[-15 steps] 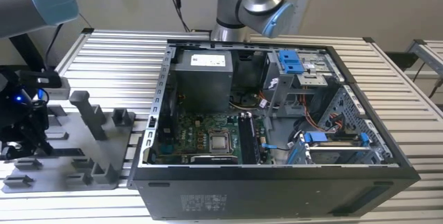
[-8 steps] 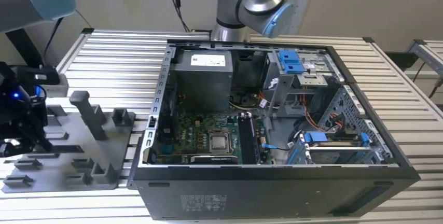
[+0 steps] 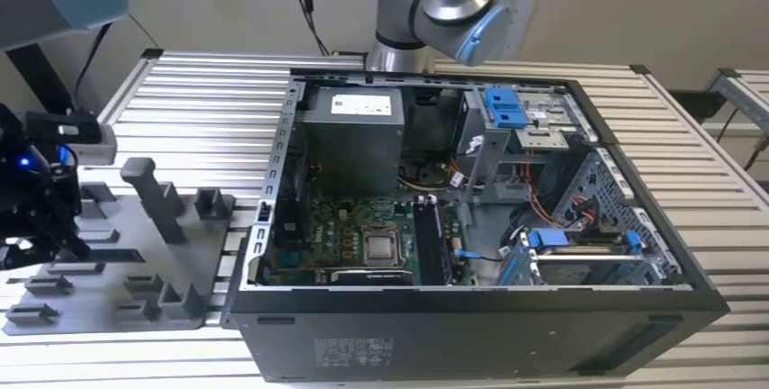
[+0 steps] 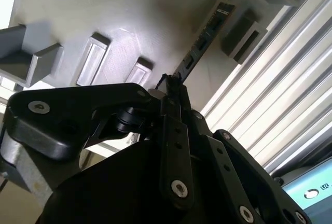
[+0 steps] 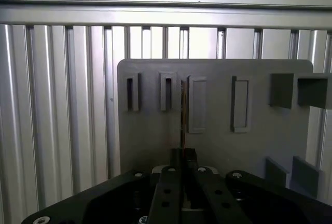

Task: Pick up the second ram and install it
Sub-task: 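Pick up the second ram and move it above second insertion slot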

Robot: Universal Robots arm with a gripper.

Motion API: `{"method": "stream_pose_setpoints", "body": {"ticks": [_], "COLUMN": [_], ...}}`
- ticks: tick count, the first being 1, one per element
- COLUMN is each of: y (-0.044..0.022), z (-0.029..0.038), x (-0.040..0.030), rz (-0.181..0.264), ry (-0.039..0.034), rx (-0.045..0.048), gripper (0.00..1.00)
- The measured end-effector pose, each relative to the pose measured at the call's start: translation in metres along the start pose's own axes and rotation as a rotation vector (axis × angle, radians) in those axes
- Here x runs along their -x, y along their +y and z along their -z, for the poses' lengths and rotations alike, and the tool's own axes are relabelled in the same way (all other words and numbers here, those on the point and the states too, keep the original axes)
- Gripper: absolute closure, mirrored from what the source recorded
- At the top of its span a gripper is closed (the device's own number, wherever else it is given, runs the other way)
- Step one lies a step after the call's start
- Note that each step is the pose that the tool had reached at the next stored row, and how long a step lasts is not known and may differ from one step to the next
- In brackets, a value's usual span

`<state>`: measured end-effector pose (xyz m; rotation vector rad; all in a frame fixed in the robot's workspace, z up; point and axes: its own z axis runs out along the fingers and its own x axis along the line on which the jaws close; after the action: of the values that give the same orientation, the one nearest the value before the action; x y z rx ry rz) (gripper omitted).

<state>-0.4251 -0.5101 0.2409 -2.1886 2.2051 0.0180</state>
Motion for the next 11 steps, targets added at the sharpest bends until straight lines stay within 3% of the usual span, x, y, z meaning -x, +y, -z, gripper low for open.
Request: {"method": "stream_pose_setpoints", "body": {"ticks": [11], "y": [-0.0001], "z": [0.0027], "x": [0.0006], "rz": [-0.022], "ry": [0.0], "rx": [-0.0008], "gripper": [0.86]}}
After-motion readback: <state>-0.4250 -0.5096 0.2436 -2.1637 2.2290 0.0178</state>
